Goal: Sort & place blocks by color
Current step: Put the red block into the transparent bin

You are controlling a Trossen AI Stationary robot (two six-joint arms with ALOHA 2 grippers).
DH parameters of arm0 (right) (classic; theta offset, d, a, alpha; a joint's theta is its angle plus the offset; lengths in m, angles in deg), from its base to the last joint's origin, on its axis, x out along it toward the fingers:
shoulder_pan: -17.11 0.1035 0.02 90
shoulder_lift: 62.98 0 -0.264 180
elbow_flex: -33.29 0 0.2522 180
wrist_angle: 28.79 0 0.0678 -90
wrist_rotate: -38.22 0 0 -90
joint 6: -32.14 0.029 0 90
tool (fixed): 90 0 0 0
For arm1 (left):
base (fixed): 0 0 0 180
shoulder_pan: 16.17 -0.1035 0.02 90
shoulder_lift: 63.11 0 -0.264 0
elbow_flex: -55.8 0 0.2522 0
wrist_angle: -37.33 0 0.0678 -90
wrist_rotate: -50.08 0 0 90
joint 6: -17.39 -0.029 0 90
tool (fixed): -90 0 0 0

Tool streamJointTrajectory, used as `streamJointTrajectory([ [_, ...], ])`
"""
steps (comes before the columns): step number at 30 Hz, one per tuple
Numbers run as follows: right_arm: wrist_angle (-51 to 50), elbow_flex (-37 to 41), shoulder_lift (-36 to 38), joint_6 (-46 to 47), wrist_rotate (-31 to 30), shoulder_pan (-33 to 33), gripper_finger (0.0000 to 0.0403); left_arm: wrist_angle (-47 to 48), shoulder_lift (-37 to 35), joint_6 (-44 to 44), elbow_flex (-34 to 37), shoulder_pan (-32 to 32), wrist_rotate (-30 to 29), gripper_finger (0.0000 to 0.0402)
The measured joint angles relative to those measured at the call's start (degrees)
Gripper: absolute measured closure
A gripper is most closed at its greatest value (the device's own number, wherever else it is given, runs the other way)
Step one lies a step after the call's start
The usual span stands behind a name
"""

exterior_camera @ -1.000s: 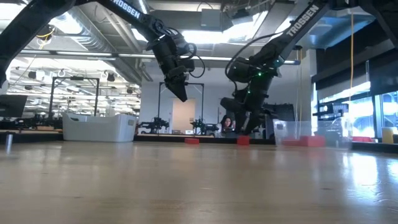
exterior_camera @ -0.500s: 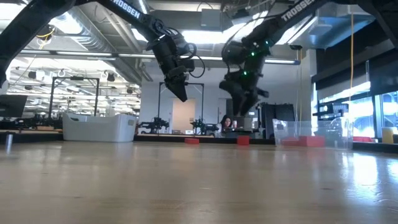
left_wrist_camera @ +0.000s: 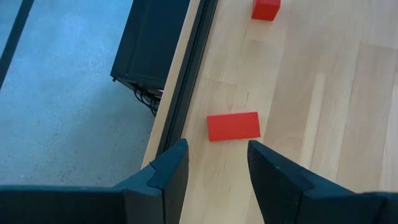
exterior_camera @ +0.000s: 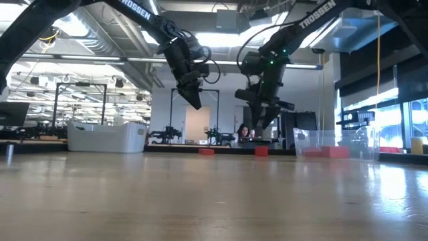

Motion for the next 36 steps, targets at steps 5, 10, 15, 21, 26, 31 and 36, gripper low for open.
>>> streamJointTrajectory([
  [5,0.32,0.0,0.0,-1.0,0.07,0.0,0.0266,0.0,-0.02,0.0,0.0,0.0,-0.02,0.0246],
  [10,0.29,0.0,0.0,-4.11,0.09,0.02,0.0319,0.0,-0.02,0.0,0.0,0.0,-0.11,0.0246],
  [15,0.2,0.0,0.03,-3.89,0.23,-0.01,0.0327,0.0,-0.02,0.0,0.0,0.01,-0.11,0.0246],
  [21,-0.35,0.0,0.05,1.36,2.08,-0.7,0.028,0.42,-0.02,0.0,0.0,0.02,-0.13,0.0246],
  [26,-0.35,0.0,0.07,-1.04,2.1,-0.68,0.0225,0.44,-0.02,0.0,0.0,0.0,-0.15,0.0246],
  [31,-0.31,0.0,-0.49,-0.99,2.08,-0.66,0.0195,0.48,-0.02,0.0,0.0,0.02,-0.17,0.0246],
  [36,-0.2,0.0,-2.55,-1.04,1.67,-0.63,0.0193,0.49,-0.02,0.0,0.0,0.02,-0.2,0.0246],
])
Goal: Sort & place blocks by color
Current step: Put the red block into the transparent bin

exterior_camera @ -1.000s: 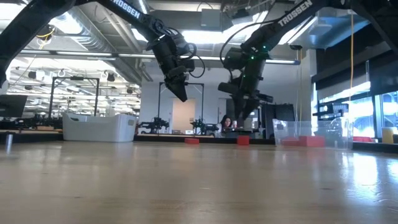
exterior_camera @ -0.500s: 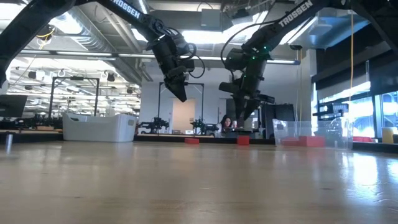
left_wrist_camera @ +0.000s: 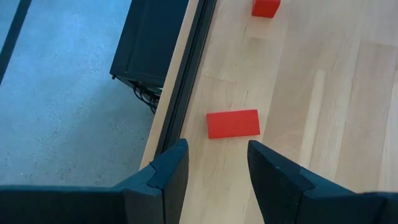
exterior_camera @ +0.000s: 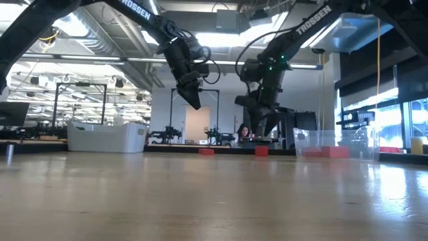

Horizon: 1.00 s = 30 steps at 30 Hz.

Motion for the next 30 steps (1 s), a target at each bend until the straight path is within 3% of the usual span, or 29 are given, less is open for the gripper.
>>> streamJointTrajectory([
  [24,3.25,0.0,-8.08,-0.02,-2.98,0.0,0.0194,-0.06,0.0,0.0,0.0,0.0,-0.02,0.0246],
  [27,3.48,0.0,-8.61,0.55,-3.42,0.02,0.0211,-0.06,0.0,0.0,0.0,-0.02,-0.02,0.0246],
  [30,3.4,0.0,-8.59,1.49,-3.33,0.02,0.026,-0.06,0.0,-0.01,0.0,-0.02,-0.02,0.0246],
])
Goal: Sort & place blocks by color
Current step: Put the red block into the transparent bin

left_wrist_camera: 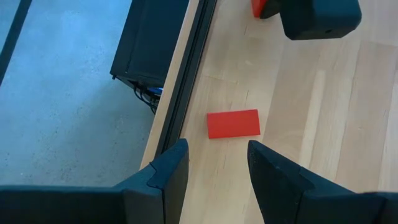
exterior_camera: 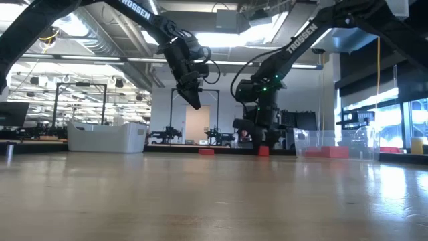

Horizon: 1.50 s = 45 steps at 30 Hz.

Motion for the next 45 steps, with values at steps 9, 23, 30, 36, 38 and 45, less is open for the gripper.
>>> streamJointTrajectory([
  [9,-7.78,-4.51,0.28,-5.44,0.22,0.0,0.0269,-0.02,0.0,-0.02,0.0,0.0,0.0,0.0246],
  [23,-48.1,-27.8,0.55,-13.31,-11.21,1.93,0.0269,0.02,0.0,-0.01,0.0,-0.31,-0.02,0.0246],
  [30,-47.36,-23.27,7.17,-10.5,-10.09,2.85,0.0269,0.34,0.0,0.01,-0.02,-1.18,-0.04,0.0246],
  [36,-48.21,-10.18,16.96,-4.82,-9.19,2.93,0.0269,0.68,0.0,0.01,-0.02,-2.1,-0.17,0.0246],
  [38,-47.38,-4.22,19.98,-1.94,-8.84,2.93,0.0269,0.68,0.0,0.01,-0.02,-2.33,-0.2,0.0246],
  [45,-36.31,13.34,24.47,1.5,-5.03,2.12,0.0269,1.11,0.0,0.1,-0.02,-2.64,-0.19,0.0246],
])
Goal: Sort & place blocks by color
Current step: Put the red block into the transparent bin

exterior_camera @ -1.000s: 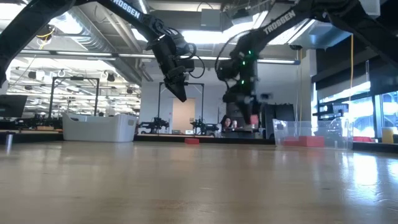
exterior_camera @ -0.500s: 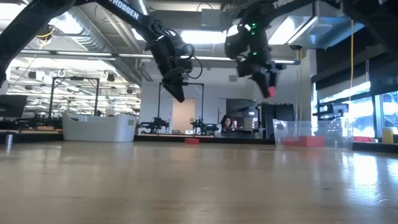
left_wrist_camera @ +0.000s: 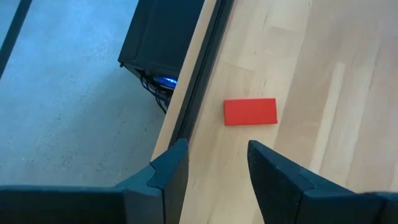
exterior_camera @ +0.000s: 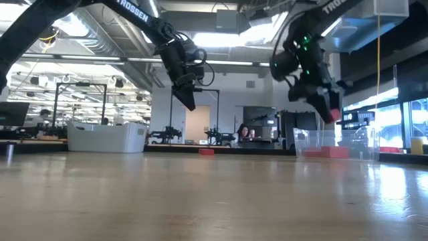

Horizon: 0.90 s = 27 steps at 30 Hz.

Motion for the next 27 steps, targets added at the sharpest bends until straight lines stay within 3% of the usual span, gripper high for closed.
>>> streamJointTrajectory([
  [8,9.62,9.94,0.08,-2.13,-0.34,-4.33,0.0269,0.42,0.0,0.12,0.0,0.02,0.15,0.0246],
  [18,12.37,10.88,0.08,-3.49,-0.36,-7.93,0.0269,0.66,0.0,0.39,0.0,0.02,0.22,0.0246],
  [20,12.84,10.88,0.08,-3.43,-0.36,-7.93,0.0248,1.01,0.0,0.34,0.0,0.02,0.28,0.0246],
  [24,12.72,10.88,0.08,-3.25,-0.36,-7.93,0.0168,1.5,0.0,-0.04,0.0,0.02,0.42,0.0246],
  [27,12.68,10.88,0.08,-3.25,-0.36,-7.93,0.014,1.5,0.0,-0.05,0.0,0.02,0.45,0.0246],
])
